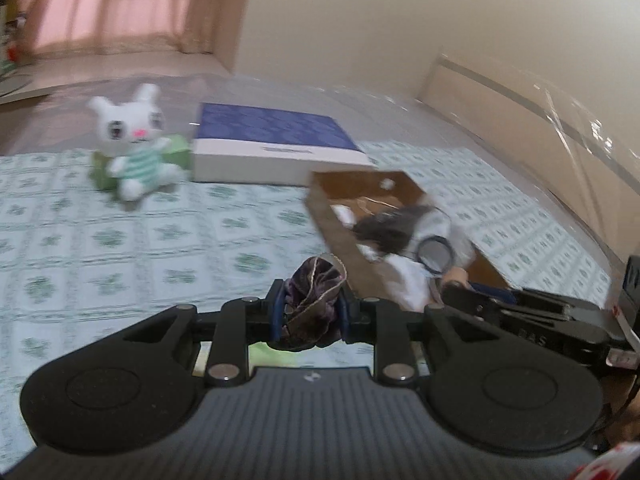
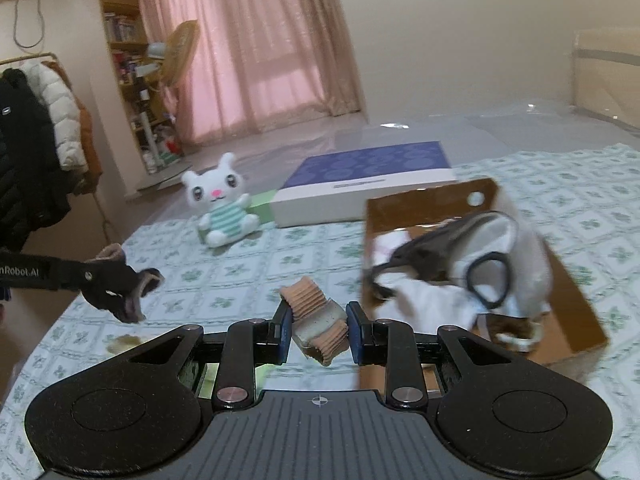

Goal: Organize soft objects
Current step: 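Carry sleeve and scrunchie into the tray and open both tools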

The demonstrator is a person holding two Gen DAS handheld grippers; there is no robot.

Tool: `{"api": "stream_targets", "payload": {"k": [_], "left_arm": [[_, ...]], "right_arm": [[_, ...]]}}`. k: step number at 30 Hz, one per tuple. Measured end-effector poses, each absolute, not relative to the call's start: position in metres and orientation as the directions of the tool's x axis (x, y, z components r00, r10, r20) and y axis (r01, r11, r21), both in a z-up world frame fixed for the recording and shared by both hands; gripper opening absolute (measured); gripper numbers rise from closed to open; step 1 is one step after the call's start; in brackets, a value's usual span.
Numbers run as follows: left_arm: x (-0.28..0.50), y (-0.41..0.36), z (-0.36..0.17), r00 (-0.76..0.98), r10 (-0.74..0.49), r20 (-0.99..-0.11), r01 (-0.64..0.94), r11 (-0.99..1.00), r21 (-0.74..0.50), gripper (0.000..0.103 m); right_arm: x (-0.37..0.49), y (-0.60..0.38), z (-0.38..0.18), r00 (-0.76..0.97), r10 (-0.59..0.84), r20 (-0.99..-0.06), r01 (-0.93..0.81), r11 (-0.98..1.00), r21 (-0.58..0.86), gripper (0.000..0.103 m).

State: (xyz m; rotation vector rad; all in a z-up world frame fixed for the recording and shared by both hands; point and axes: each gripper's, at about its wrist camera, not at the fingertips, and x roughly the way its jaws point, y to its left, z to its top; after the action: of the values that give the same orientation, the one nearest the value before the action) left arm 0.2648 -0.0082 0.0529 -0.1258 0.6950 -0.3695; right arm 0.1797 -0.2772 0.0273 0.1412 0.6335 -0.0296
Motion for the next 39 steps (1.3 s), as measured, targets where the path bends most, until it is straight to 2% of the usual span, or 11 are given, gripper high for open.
{"api": "stream_targets", "payload": {"k": [14,27,33,35,39], "left_arm": [[0.309,-0.120,0.036,0.607,-0.468,-0.643,0.431,0.873,-0.228,0.023],[0.343,-0.165,0.015,0.553,-0.480,-0.681,0.463,0.857,-0.229,0.024],[0.358,-0.178,0.002,0.527,-0.475,-0.705,0.452,0.859,-0.241,0.038],[0.360,-0.179,-0.001,0.523,-0.469,-0.712,0.447,0.862,-0.239,0.049],[0.362,-0.177,-0.005,0.520,-0.460,-0.720,0.437,0.867,-0.239,0.049]], "right_arm": [[0.159,-0.364,0.039,0.795,-0.151,-0.588,0.215,0.976,0.040,0.029],[0.171,-0.399,0.029,0.783,-0.162,-0.601,0.237,0.970,0.048,0.029],[0.173,-0.413,0.025,0.774,-0.166,-0.612,0.262,0.963,0.070,0.029],[0.173,-0.416,0.024,0.771,-0.167,-0.615,0.267,0.961,0.074,0.029],[0.174,-0.419,0.022,0.764,-0.164,-0.624,0.270,0.960,0.077,0.029]]}}
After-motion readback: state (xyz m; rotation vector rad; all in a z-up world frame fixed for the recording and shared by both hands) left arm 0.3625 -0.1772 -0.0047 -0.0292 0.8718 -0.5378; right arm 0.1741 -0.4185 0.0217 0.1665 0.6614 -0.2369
